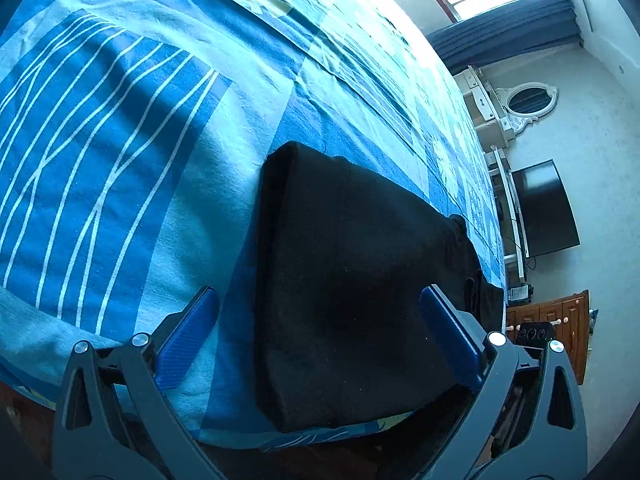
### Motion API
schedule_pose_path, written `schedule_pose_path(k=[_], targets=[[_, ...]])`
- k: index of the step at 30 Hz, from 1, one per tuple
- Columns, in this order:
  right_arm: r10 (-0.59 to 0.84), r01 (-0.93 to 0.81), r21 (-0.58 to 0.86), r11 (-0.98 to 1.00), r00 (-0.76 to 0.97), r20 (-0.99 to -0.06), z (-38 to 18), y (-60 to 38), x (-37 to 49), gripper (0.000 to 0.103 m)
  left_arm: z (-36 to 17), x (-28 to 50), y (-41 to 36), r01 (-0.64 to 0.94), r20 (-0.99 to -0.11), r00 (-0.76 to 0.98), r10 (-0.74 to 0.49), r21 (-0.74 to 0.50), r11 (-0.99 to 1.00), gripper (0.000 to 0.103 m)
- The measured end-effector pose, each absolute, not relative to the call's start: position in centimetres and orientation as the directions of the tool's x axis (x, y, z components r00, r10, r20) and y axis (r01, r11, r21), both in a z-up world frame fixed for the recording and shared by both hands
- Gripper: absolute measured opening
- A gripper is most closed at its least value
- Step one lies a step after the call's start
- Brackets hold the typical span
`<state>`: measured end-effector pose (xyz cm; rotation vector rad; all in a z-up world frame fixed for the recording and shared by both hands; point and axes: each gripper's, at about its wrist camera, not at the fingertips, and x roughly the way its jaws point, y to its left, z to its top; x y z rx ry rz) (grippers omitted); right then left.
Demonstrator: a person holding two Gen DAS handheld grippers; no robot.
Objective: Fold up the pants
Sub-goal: 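Grasp the trouser edge with the left gripper and lift it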
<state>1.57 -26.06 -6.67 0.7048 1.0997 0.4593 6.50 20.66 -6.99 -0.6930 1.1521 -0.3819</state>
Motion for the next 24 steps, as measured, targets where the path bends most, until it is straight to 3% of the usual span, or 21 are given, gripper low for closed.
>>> schedule_pose_path(k=[3,5,7,9,10,11,13,18,24], targets=[[0.655,0.004,0.715,0.699,0.398,-0.642,-6.7,-26.1,1.6,0.075,-7.7,6.6,20.4,-0.083,-0.614,0.368,-0.698,-0.769,0.633,0.098],[0.654,0.002,0.714,0.701,0.399,-0.643,-6.8,-26.1,1.5,0.075,-8.7,6.8,19.8,-0.099,-0.551,0.341,-0.762,-0.827,0.554,0.072],[0.653,0.001,0.713,0.702,0.4,-0.643,-6.8,-26.0,1.6,0.076,-9.4,6.9,18.5,-0.11,-0.565,0.32,-0.76,-0.819,0.563,0.063],[0.651,-0.001,0.711,0.703,0.402,-0.643,-6.7,-26.0,1.6,0.077,-9.2,6.7,17.7,-0.093,-0.575,0.335,-0.746,-0.808,0.582,0.062],[0.651,-0.002,0.71,0.704,0.402,-0.644,-6.7,-26.0,1.6,0.077,-9.2,6.8,17.4,-0.092,-0.576,0.336,-0.745,-0.808,0.582,0.053],[0.651,-0.004,0.709,0.705,0.402,-0.645,-6.7,-26.0,1.6,0.077,-9.3,6.9,17.0,-0.094,-0.577,0.326,-0.748,-0.808,0.582,0.034],[0.653,-0.008,0.711,0.704,0.401,-0.642,-6.7,-26.1,1.6,0.077,-9.8,7.1,16.5,-0.112,-0.578,0.321,-0.75,-0.81,0.576,0.023],[0.664,-0.026,0.721,0.693,0.413,-0.624,-6.7,-26.3,1.4,0.079,-7.8,6.7,15.4,-0.088,-0.611,0.347,-0.712,-0.777,0.624,0.015],[0.651,-0.038,0.707,0.707,0.427,-0.628,-6.5,-25.8,1.3,0.083,-0.9,6.2,12.1,0.054,-0.618,0.388,-0.684,-0.726,0.686,0.013]])
